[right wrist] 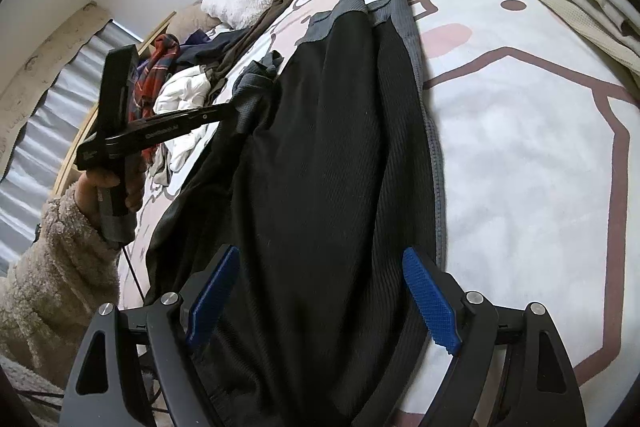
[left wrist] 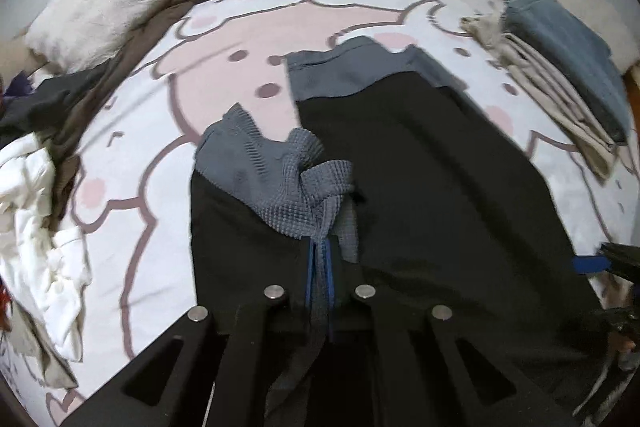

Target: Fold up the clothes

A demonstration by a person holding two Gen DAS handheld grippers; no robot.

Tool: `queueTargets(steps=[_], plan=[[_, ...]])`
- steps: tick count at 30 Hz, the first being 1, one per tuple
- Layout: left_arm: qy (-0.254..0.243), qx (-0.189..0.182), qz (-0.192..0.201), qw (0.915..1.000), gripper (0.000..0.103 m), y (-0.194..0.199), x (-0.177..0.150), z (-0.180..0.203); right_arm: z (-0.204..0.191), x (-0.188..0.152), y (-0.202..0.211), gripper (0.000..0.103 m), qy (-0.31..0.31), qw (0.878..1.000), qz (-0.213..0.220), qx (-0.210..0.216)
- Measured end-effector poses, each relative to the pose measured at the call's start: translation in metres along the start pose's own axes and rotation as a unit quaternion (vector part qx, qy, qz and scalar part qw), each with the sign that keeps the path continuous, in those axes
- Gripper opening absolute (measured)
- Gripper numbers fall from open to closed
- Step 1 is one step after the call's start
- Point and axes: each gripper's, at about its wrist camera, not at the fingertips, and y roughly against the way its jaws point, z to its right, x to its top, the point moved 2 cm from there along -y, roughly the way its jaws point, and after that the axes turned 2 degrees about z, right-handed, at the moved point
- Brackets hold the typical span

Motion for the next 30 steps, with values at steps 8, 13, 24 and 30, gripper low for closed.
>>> queueTargets(steps=[8,13,24,30], plan=[[-0.021,-0.031,0.035,0.9987,0.036,0.021,0.016,0.010,0.003,-0.001,0.000,0.084,-0.004,1.000,0.001,0.006],[-0.002,-0.014,-0.004,0.9999,0.036,-0.002,0.024,0.008,0.003,-0.001,0.001,0.084,-0.006,1.000,0.003,0.010],[-0.053,-0.042,0.013,0.9976,0.005,0.007,0.018,0.038,0.007,-0.002,0.002,0.084,-0.008,1.000,0.004,0.019],[-0.130,-0.055,0.000,0.9900,0.006,0.012,-0.007,0.078,0.007,-0.002,0.002,0.084,-0.008,1.000,0.005,0.021]])
